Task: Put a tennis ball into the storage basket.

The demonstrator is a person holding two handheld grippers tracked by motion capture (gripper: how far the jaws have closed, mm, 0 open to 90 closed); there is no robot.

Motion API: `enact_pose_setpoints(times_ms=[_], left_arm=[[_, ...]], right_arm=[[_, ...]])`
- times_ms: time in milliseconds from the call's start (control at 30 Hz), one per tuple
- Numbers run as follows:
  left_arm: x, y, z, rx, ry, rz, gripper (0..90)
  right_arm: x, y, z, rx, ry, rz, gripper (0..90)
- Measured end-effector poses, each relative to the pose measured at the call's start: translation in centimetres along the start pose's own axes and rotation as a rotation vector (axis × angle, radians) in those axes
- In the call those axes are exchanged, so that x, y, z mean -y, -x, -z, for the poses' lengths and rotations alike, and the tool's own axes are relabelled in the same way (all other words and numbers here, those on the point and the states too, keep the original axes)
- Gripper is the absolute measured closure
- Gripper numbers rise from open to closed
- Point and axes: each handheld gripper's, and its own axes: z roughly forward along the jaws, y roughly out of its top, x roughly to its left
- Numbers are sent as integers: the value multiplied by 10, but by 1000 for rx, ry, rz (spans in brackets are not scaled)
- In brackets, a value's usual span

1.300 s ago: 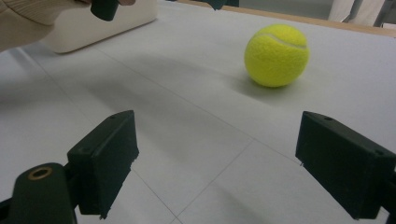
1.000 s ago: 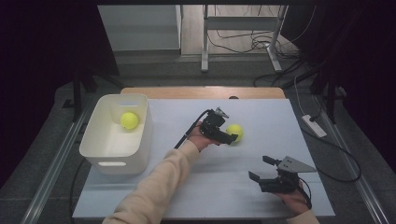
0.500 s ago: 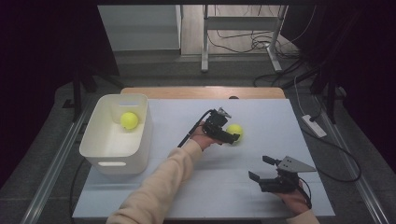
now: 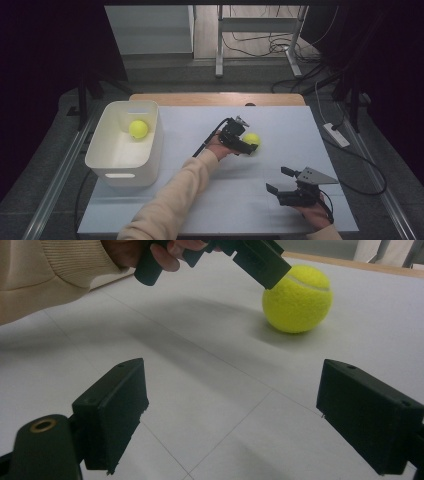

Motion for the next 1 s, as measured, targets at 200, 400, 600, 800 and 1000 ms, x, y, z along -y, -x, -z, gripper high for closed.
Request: enact_pose_setpoints(times_ms=[200,400,600,800,1000], left_arm=[[0,-1,-7,1,-7,9,117],[-1,-2,-12,9,-16,8,108],[-2,-2,-17,11,-24,8,96],[-4,0,-23,16,-33,3,94],[-6,-2,-30,5,-46,3,93]], right_arm=[[0,0,-1,3,-4,6,130],[0,0,0,3,-5,5,131],[0,0,-1,3,-8,12,131],[0,0,-1,3,-8,11,131],[0,0,0,5,-6,9,131]])
